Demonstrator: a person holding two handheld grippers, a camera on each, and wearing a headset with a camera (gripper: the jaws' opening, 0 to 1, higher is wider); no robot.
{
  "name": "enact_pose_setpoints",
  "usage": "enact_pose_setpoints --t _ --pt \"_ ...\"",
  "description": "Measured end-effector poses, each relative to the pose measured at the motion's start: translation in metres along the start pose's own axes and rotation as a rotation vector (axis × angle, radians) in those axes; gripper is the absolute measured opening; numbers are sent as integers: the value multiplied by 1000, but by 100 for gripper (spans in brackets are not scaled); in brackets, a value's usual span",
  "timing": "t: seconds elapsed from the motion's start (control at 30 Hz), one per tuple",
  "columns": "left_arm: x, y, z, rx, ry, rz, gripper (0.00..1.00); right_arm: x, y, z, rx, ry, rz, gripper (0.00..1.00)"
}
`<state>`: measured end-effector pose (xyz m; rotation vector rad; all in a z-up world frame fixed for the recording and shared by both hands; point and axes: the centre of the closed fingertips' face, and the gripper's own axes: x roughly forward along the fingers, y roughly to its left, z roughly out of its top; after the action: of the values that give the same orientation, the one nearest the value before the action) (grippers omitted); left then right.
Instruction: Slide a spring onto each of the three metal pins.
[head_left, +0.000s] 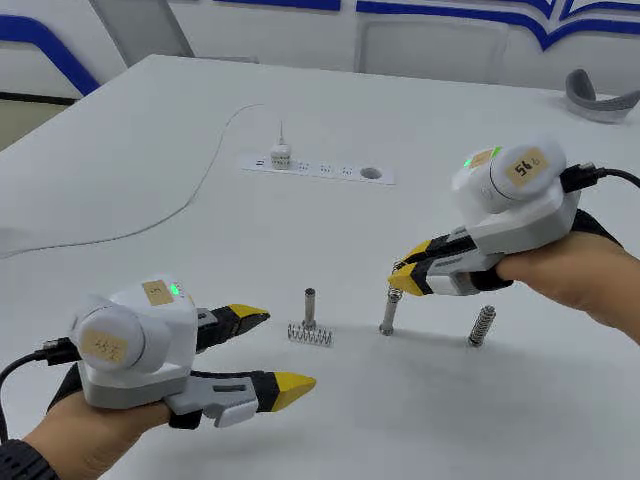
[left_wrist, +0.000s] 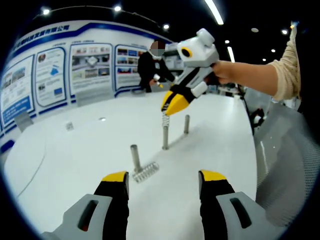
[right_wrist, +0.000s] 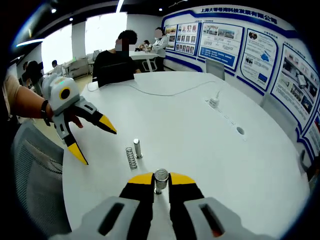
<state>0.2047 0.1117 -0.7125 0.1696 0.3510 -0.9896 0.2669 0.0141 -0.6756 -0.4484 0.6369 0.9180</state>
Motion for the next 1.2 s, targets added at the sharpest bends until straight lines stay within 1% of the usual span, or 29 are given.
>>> enact_pose_setpoints --t 0.2,0.53,0.93,1.2 --pt "0 -1 0 2 -1 -2 57 0 -3 -1 10 1 -1 12" --pt "1 -1 0 4 0 -3 56 1 -2 -2 18 2 4 12" --pt "0 0 0 1 -1 -2 56 9 0 -11 28 15 5 12" --pt "0 -1 0 2 0 -2 56 15 -3 -18 68 6 7 12"
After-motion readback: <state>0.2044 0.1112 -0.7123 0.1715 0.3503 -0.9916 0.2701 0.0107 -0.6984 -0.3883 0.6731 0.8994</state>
